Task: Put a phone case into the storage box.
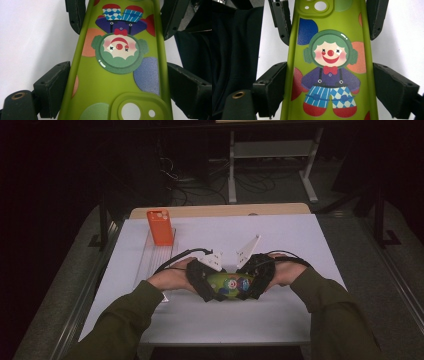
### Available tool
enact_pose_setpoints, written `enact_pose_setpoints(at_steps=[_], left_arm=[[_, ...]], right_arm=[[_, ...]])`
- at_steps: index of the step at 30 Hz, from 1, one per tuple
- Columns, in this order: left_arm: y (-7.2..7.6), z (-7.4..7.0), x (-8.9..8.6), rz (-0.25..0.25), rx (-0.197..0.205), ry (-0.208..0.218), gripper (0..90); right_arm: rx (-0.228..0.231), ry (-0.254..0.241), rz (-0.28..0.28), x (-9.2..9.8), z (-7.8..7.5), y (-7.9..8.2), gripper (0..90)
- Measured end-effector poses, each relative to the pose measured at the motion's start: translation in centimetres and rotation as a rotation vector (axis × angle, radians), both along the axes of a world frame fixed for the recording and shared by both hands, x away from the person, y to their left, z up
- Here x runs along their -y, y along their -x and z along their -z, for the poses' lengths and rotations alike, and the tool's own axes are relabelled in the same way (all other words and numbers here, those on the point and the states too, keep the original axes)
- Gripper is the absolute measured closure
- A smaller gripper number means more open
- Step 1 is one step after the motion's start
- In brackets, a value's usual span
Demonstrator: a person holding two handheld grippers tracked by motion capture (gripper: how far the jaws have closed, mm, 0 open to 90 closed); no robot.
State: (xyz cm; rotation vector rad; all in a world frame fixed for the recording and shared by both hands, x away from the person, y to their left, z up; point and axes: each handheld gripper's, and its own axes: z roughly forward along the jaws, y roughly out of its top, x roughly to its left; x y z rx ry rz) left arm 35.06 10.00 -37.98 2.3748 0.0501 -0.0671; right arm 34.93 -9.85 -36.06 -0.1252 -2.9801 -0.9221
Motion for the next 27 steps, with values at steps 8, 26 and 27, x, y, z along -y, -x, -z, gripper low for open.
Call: enact_pose_setpoints(at_steps=[8, 26, 27], left_arm=[[0.1, 0.0, 0.0, 0.015, -0.003, -0.002, 14.7], [0.1, 0.2, -0.6, -0.235, 0.001, -0.018, 15.2], [0.1, 0.1, -0.6, -0.256, 0.007, -0.029, 15.2]], right_arm=[[-0.011, -0.002, -0.01, 0.1, 0.1, 0.0, 15.0], [0.012, -0.188, 0.306, 4.7, 0.1, 0.1, 7.8], [0.018, -0.204, 0.336, 4.9, 0.2, 0.1, 7.7]])
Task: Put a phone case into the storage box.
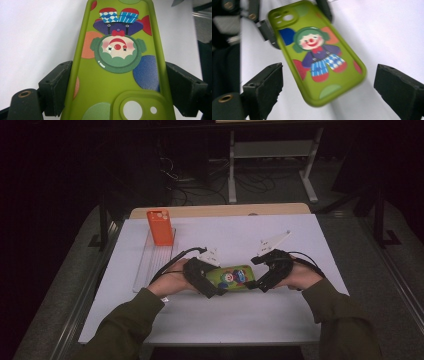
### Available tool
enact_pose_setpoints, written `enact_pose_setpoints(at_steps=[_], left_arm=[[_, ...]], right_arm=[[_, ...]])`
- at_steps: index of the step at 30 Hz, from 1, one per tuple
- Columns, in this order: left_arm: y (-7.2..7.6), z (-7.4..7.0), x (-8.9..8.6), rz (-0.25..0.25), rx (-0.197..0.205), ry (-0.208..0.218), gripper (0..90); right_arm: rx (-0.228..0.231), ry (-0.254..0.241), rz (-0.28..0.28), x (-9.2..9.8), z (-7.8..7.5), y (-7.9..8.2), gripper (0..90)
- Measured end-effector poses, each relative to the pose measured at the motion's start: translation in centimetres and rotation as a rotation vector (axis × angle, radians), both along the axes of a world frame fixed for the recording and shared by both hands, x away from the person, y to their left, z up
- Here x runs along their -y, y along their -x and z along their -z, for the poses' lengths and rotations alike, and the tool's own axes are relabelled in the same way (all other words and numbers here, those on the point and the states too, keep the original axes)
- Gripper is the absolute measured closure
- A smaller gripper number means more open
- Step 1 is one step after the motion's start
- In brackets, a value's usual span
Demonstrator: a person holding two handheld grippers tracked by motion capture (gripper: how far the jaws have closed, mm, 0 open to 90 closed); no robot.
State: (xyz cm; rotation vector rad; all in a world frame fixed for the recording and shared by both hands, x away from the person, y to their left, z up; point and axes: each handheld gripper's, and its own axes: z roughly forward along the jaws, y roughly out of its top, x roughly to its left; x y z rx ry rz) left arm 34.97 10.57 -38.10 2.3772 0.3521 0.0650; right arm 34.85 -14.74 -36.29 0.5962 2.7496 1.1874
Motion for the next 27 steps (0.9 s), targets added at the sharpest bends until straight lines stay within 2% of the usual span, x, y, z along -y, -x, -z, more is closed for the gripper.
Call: enact_pose_setpoints(at_steps=[2, 3, 4, 5, 8, 10, 12, 14, 15, 16, 18, 20, 21, 22, 23, 27], left_arm=[[-0.1, 0.0, -0.1, -0.061, -0.004, -0.004, 15.2], [-0.2, -0.1, -0.1, -0.071, -0.004, -0.006, 15.2], [-0.3, -0.1, -0.2, -0.097, 0.002, 0.014, 15.2], [-0.3, -0.2, -0.3, -0.107, 0.004, 0.011, 15.2], [-0.6, -0.5, -0.5, -0.16, 0.01, 0.021, 15.2], [-0.7, -0.6, -0.6, -0.188, 0.001, 0.032, 15.2], [-0.8, -0.6, -0.9, -0.207, 0.008, 0.031, 15.2], [-0.9, -0.5, -1.0, -0.218, 0.001, 0.02, 15.2], [-0.8, -0.4, -0.9, -0.239, -0.002, 0.033, 15.1], [-1.0, -0.4, -1.1, -0.229, 0.002, 0.013, 15.2], [-1.1, -0.4, -1.2, -0.234, -0.003, 0.007, 15.2], [-1.2, -0.3, -1.3, -0.235, -0.005, 0.0, 15.2], [-1.2, -0.2, -1.2, -0.245, -0.009, 0.01, 15.2], [-1.2, -0.2, -1.2, -0.248, -0.011, 0.008, 15.2], [-1.3, -0.2, -1.4, -0.233, -0.008, -0.015, 15.2], [-1.5, -0.2, -1.5, -0.24, -0.008, -0.026, 15.2]], right_arm=[[-0.041, -0.042, 0.086, 0.2, 0.1, 0.4, 6.7], [-0.038, -0.056, 0.127, 0.4, 0.2, 0.6, 6.8], [-0.029, -0.06, 0.15, 0.5, 0.3, 0.7, 6.7], [-0.008, -0.066, 0.185, 0.6, 0.5, 0.8, 6.7], [-0.003, -0.078, 0.252, 0.7, 1.1, 1.1, 6.7], [-0.002, -0.08, 0.282, 0.5, 1.7, 1.3, 5.8], [-0.003, -0.078, 0.31, 0.3, 2.2, 1.7, 5.8], [0.004, -0.073, 0.332, 0.0, 2.6, 1.9, 6.1], [0.022, -0.067, 0.325, -0.1, 2.9, 2.0, 6.1], [0.021, -0.063, 0.336, -0.3, 3.0, 2.1, 6.3], [0.053, -0.057, 0.336, -0.4, 3.3, 2.0, 6.7], [0.06, -0.05, 0.349, -0.6, 3.4, 2.1, 6.7], [0.094, -0.04, 0.344, -0.6, 3.4, 2.0, 6.7], [0.108, -0.035, 0.343, -0.7, 3.4, 2.1, 6.7], [0.118, -0.031, 0.335, -0.7, 3.4, 2.1, 6.6], [0.184, 0.015, 0.322, -1.0, 3.6, 2.3, 6.6]])
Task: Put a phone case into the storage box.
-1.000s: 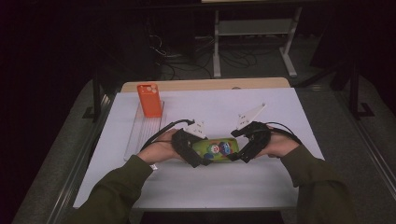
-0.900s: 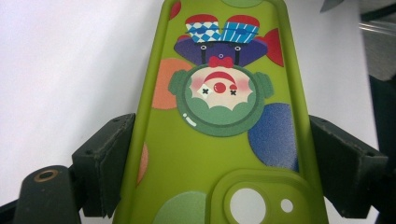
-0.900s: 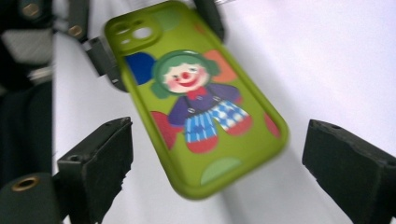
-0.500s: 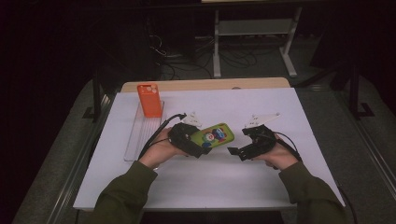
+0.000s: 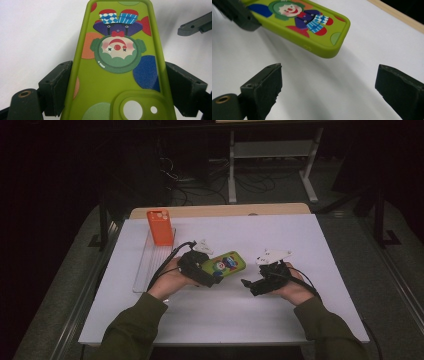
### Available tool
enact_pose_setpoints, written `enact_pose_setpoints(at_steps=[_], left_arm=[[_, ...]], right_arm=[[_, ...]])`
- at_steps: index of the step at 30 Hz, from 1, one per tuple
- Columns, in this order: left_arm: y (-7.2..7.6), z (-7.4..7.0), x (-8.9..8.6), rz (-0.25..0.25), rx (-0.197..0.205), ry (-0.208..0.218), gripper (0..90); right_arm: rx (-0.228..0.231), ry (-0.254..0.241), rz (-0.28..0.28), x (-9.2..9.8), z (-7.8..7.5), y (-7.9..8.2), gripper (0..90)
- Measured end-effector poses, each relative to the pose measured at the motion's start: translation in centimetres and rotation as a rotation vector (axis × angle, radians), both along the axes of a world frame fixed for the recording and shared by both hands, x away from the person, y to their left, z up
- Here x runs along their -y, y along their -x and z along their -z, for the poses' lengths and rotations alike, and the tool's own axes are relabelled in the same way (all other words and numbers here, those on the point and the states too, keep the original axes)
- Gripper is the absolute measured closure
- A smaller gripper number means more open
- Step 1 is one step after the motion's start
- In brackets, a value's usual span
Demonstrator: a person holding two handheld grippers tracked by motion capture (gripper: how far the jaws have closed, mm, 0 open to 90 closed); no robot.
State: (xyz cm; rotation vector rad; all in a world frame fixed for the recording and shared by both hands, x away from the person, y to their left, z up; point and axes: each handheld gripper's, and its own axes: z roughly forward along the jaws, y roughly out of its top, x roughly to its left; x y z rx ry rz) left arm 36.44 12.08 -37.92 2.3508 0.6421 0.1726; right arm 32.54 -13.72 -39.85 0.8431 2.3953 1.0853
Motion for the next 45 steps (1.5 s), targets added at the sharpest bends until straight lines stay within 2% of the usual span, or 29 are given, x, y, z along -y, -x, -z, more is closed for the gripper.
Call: enact_pose_setpoints(at_steps=[2, 9, 15, 17, 19, 24, 31, 33, 34, 35, 40, 41, 42, 45], left_arm=[[0.0, 0.0, -0.1, -0.004, 0.001, 0.0, 15.2], [-0.1, 0.0, -0.1, 0.002, 0.008, -0.001, 15.2], [0.0, 0.0, 0.0, -0.002, 0.008, 0.006, 15.2], [-0.1, 0.0, -0.1, 0.009, 0.01, -0.005, 15.2], [0.1, 0.1, 0.1, -0.016, 0.005, 0.025, 15.2], [0.1, 0.1, 0.2, -0.02, 0.005, 0.03, 15.3], [0.1, 0.0, 0.2, -0.01, 0.015, 0.012, 15.3], [0.1, 0.0, 0.3, -0.014, 0.013, 0.019, 15.3], [0.1, 0.0, 0.2, -0.009, 0.011, 0.016, 15.3], [0.2, 0.0, 0.3, -0.015, 0.004, 0.016, 15.3], [0.2, 0.0, 0.3, -0.016, 0.005, 0.02, 15.3], [0.1, 0.0, 0.2, -0.002, 0.009, 0.0, 15.3], [0.0, -0.1, 0.2, 0.006, 0.011, -0.008, 15.3], [0.1, -0.1, 0.2, -0.004, 0.007, 0.009, 15.3]], right_arm=[[0.018, 0.016, -0.006, -0.3, 0.1, 0.3, 6.1], [0.111, 0.131, -0.056, -1.2, 0.4, 0.9, 5.4], [0.183, 0.189, -0.078, -1.9, 0.5, 1.4, 5.0], [0.211, 0.209, -0.086, -2.0, 0.5, 1.5, 5.0], [0.228, 0.225, -0.092, -2.1, 0.6, 1.6, 5.0], [0.28, 0.273, -0.109, -2.2, 0.7, 1.7, 5.0], [0.35, 0.34, -0.131, -2.6, 1.0, 2.1, 4.6], [0.391, 0.388, -0.151, -2.7, 1.1, 2.1, 4.4], [0.39, 0.382, -0.141, -2.9, 1.2, 2.2, 4.4], [0.407, 0.419, -0.168, -2.8, 1.2, 2.2, 4.4], [0.467, 0.474, -0.18, -3.2, 1.5, 2.5, 4.6], [0.473, 0.48, -0.189, -3.3, 1.5, 2.5, 4.6], [0.499, 0.498, -0.199, -3.3, 1.6, 2.5, 4.6], [0.544, 0.523, -0.196, -3.5, 1.6, 2.7, 4.6]])
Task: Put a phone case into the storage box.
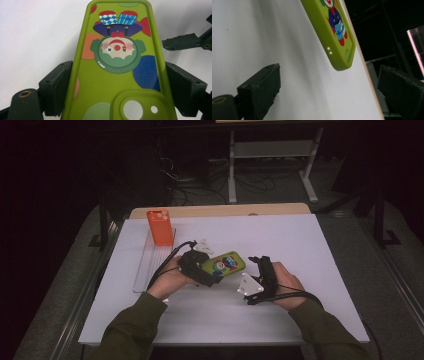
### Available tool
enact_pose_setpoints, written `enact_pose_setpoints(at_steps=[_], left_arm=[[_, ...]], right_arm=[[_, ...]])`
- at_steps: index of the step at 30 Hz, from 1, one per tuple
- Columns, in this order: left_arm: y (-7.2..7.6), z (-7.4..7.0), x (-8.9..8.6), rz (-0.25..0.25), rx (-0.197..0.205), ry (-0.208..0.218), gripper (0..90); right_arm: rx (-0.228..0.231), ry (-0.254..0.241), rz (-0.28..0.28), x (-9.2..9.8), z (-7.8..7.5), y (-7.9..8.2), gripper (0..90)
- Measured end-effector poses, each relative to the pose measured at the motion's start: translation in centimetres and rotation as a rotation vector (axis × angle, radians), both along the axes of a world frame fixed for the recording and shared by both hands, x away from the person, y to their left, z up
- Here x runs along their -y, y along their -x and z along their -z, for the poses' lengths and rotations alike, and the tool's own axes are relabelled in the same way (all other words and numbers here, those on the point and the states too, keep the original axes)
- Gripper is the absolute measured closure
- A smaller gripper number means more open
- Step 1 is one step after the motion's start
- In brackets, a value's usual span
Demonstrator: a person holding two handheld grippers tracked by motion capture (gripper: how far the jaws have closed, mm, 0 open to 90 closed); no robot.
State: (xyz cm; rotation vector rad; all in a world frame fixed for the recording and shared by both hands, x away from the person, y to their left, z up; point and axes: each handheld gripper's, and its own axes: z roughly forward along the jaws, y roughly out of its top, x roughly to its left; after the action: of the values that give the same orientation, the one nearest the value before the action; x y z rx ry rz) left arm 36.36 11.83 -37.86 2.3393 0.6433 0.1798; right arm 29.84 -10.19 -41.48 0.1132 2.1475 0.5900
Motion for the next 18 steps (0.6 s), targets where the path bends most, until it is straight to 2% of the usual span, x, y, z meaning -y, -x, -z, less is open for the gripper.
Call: enact_pose_setpoints(at_steps=[5, 6, 7, 8, 11, 12, 14, 15, 18], left_arm=[[0.0, -0.1, 0.1, 0.001, -0.002, 0.002, 15.4], [0.0, -0.1, 0.1, -0.003, -0.005, 0.006, 15.4], [-0.1, -0.2, 0.0, 0.013, -0.003, -0.014, 15.4], [-0.1, -0.1, 0.0, 0.009, -0.003, -0.009, 15.3], [-0.1, -0.1, 0.0, 0.017, -0.004, -0.015, 15.4], [0.0, -0.1, 0.2, 0.002, -0.007, 0.006, 15.3], [0.0, -0.1, 0.3, 0.007, -0.01, 0.002, 15.4], [-0.1, -0.2, 0.2, 0.022, -0.008, -0.015, 15.4], [0.0, -0.2, 0.4, 0.025, -0.013, -0.003, 15.4]], right_arm=[[0.057, 0.014, -0.006, -0.4, 0.3, 0.4, 4.6], [0.075, 0.045, -0.016, -0.4, 0.3, 0.4, 4.6], [0.079, 0.034, -0.011, -0.6, 0.4, 0.5, 4.6], [0.097, 0.06, -0.02, -0.6, 0.4, 0.6, 4.5], [0.122, 0.063, -0.021, -0.9, 0.6, 0.8, 4.4], [0.136, 0.072, -0.028, -1.0, 0.7, 0.8, 4.3], [0.148, 0.067, -0.027, -1.1, 0.7, 0.9, 4.1], [0.161, 0.07, -0.026, -1.2, 0.7, 1.0, 4.0], [0.185, 0.075, -0.027, -1.4, 0.7, 1.1, 4.0]])
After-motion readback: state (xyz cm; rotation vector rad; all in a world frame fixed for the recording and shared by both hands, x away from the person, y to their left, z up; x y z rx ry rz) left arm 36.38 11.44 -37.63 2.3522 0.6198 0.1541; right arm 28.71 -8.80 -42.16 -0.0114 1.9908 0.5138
